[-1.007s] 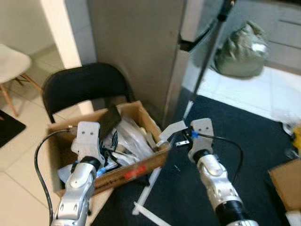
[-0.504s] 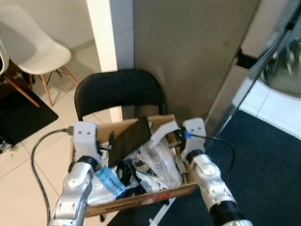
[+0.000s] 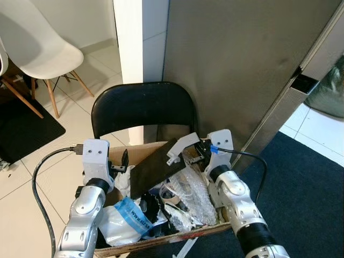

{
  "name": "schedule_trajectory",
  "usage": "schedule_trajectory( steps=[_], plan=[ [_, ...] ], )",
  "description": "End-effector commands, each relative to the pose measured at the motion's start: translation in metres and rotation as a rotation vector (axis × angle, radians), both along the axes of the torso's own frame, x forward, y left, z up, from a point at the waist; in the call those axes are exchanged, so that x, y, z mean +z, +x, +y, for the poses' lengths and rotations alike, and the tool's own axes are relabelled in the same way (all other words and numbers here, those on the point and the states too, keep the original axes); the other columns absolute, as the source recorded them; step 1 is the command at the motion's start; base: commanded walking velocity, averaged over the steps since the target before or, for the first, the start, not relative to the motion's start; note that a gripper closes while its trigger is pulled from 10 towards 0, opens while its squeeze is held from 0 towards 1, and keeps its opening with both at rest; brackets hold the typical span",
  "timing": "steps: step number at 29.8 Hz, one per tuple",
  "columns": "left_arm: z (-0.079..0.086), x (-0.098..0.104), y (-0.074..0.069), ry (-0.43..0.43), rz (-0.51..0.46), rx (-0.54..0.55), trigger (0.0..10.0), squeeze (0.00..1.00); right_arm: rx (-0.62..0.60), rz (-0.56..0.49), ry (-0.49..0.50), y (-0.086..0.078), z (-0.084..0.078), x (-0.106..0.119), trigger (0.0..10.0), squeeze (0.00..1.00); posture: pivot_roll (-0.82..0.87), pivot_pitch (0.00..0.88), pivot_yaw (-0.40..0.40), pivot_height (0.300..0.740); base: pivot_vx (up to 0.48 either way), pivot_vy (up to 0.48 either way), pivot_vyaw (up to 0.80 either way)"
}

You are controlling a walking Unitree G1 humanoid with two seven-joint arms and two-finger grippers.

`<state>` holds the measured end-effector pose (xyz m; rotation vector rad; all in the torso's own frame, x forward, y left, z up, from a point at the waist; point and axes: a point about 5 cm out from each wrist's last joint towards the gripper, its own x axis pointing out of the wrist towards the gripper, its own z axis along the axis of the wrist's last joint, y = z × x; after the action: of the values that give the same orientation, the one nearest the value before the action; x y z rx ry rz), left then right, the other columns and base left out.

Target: Picking trash to rubbish bin

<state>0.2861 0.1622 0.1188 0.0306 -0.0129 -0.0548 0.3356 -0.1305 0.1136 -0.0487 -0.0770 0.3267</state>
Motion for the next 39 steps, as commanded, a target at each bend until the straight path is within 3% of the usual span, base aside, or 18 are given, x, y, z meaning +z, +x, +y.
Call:
schedule_trajectory(
  steps=[1, 4, 10, 16, 18, 22, 31, 39],
  plan=[
    [-0.002, -0.003, -0.003, 0.028, 0.012, -0.015, 10.0, 0.0, 0.011, 0.013, 0.0, -0.001, -0.003, -0.004, 10.0, 0.0, 0.08, 0.119, -0.021, 0.74, 0.0, 0.0, 0.0],
    [-0.002, -0.006, -0.004, 0.042, 0.03, -0.02, 10.0, 0.0, 0.089, 0.008, -0.023, 0.002, 0.003, -0.002, 10.0, 0.0, 0.08, 0.122, -0.021, 0.74, 0.0, 0.0, 0.0],
    [0.001, -0.015, -0.004, 0.065, 0.057, -0.002, 10.0, 0.0, 0.235, 0.077, -0.191, 0.005, 0.018, -0.012, 10.0, 0.0, 0.07, 0.133, -0.031, 0.74, 0.0, 0.0, 0.0],
    [-0.002, -0.015, -0.004, 0.071, 0.06, -0.035, 10.0, 0.0, 0.151, 0.117, -0.303, 0.014, 0.013, -0.018, 10.0, 0.0, 0.07, 0.145, -0.039, 0.74, 0.0, 0.0, 0.0],
    [-0.005, -0.015, -0.005, 0.087, 0.068, -0.079, 10.0, 0.0, 0.051, 0.148, -0.4, 0.019, 0.003, -0.023, 10.0, 0.0, 0.07, 0.149, -0.043, 0.74, 0.0, 0.0, 0.0],
    [-0.009, -0.018, -0.009, 0.087, 0.079, -0.114, 10.0, 0.0, -0.027, 0.198, -0.48, 0.02, -0.008, -0.031, 10.0, 0.0, 0.07, 0.156, -0.05, 0.74, 0.0, 0.0, 0.0],
    [-0.015, -0.019, -0.011, 0.073, 0.075, -0.132, 10.0, 0.0, -0.033, 0.143, -0.722, 0.018, -0.023, -0.038, 10.0, 0.0, 0.06, 0.166, -0.06, 0.74, 0.0, 0.0, 0.0],
    [-0.018, -0.021, -0.014, 0.05, 0.097, -0.184, 10.0, 0.0, -0.065, 0.138, -0.803, 0.019, -0.034, -0.039, 10.0, 0.0, 0.06, 0.166, -0.061, 0.74, 0.0, 0.0, 0.0]
  ],
)
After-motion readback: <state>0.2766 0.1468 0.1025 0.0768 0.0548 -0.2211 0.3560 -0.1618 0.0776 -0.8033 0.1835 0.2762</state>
